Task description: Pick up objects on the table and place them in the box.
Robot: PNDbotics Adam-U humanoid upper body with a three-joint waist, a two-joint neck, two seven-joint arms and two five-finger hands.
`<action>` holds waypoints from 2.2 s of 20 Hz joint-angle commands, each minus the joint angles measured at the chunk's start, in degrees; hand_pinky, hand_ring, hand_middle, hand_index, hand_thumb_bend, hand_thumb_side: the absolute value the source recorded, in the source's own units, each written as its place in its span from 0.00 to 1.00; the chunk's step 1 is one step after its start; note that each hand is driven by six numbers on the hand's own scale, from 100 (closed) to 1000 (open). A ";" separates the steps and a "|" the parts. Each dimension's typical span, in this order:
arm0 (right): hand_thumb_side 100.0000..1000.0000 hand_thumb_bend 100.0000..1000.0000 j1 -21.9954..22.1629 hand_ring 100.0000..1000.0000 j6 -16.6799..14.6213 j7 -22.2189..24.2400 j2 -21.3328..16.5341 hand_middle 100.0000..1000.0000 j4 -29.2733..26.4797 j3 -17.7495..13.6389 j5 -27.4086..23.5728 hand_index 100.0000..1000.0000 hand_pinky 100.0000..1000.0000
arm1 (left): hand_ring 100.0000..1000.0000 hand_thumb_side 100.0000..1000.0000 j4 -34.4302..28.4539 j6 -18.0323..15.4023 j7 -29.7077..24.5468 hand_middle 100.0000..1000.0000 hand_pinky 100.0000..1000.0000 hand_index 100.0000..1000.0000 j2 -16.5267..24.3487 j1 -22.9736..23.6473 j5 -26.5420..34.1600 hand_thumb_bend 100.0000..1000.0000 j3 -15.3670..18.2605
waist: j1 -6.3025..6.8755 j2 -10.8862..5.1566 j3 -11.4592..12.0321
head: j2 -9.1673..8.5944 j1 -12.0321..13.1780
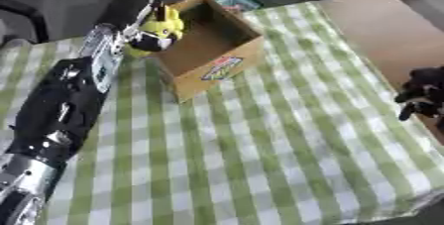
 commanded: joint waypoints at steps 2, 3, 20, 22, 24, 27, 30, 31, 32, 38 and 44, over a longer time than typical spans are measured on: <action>0.66 0.00 -1.24 0.52 0.08 0.47 -0.26 0.51 -0.63 0.26 -0.68 0.66 0.33 | 0.18 0.02 0.17 -0.73 1.97 0.04 0.28 0.25 -0.37 -1.07 -2.09 0.41 -0.33 | -0.22 -0.59 -0.75 | -1.19 0.72; 0.66 0.00 -1.35 0.52 0.13 0.51 -0.17 0.51 -0.62 0.31 -0.71 0.66 0.33 | 0.19 0.02 0.37 -0.98 2.42 0.04 0.28 0.25 -0.64 -0.90 -2.48 0.42 -0.37 | -0.17 -0.52 -0.99 | -1.28 0.85; 0.65 0.00 -1.16 0.52 0.43 0.88 -0.39 0.52 -0.25 0.66 -1.09 0.66 0.34 | 0.14 0.00 -3.37 -1.26 2.62 0.04 0.30 0.25 2.58 -2.96 -0.20 0.48 -0.47 | 0.14 -1.96 -1.37 | -0.70 0.74; 0.66 0.00 -1.35 0.52 0.47 0.97 -0.31 0.52 -0.26 0.74 -1.13 0.66 0.34 | 0.14 0.00 -3.21 -1.41 3.93 0.04 0.30 0.24 2.36 -2.92 -0.40 0.48 -0.34 | 0.23 -1.75 -1.95 | -0.88 0.88; 0.66 0.00 -1.63 0.52 0.51 1.08 -0.21 0.52 -0.32 0.87 -1.13 0.66 0.34 | 0.13 0.00 -3.28 -1.63 6.12 0.04 0.30 0.24 2.23 -2.98 -0.27 0.49 -0.12 | 0.42 -1.43 -2.67 | -1.20 1.12; 0.67 0.00 -2.24 0.52 0.61 1.31 -0.04 0.52 -0.47 1.12 -1.11 0.66 0.34 | 0.16 0.00 -3.13 -1.98 10.12 0.07 0.31 0.24 2.09 -2.85 -0.09 0.46 0.10 | 0.81 -0.79 -3.87 | -1.86 1.54; 0.68 0.00 -2.89 0.52 0.74 1.59 0.22 0.52 -0.63 1.42 -0.95 0.66 0.33 | 0.19 0.00 -2.00 -2.04 13.18 0.10 0.33 0.28 2.01 -2.48 -0.67 0.41 0.47 | 1.31 0.09 -5.45 | -2.92 2.06; 0.69 0.00 -3.06 0.52 0.79 1.66 0.31 0.52 -0.68 1.49 -0.84 0.66 0.33 | 0.20 0.00 -1.48 -1.93 13.78 0.12 0.35 0.30 2.06 -2.38 -1.13 0.38 0.63 | 1.54 0.41 -5.98 | -3.26 2.22; 0.70 0.00 -3.21 0.52 0.86 1.69 0.40 0.51 -0.72 1.53 -0.69 0.66 0.33 | 0.22 0.00 -0.95 -1.75 14.26 0.14 0.36 0.32 2.12 -2.28 -1.63 0.37 0.84 | 1.79 0.74 -6.52 | -3.60 2.39; 0.74 0.00 -3.69 0.52 1.22 1.73 0.81 0.51 -0.86 1.69 0.45 0.66 0.33 | 0.48 0.00 0.61 -0.99 14.64 0.47 0.52 0.65 2.49 -1.84 -3.86 0.40 1.40 | 3.08 2.17 -8.59 | -4.12 2.77; 0.75 0.00 -3.85 0.52 1.42 1.79 0.85 0.51 -0.92 1.79 0.72 0.66 0.33 | 0.75 0.14 0.63 -0.77 8.81 0.78 0.71 0.84 2.43 -1.57 -5.63 0.52 1.11 | 3.47 2.35 -8.65 | -3.77 2.53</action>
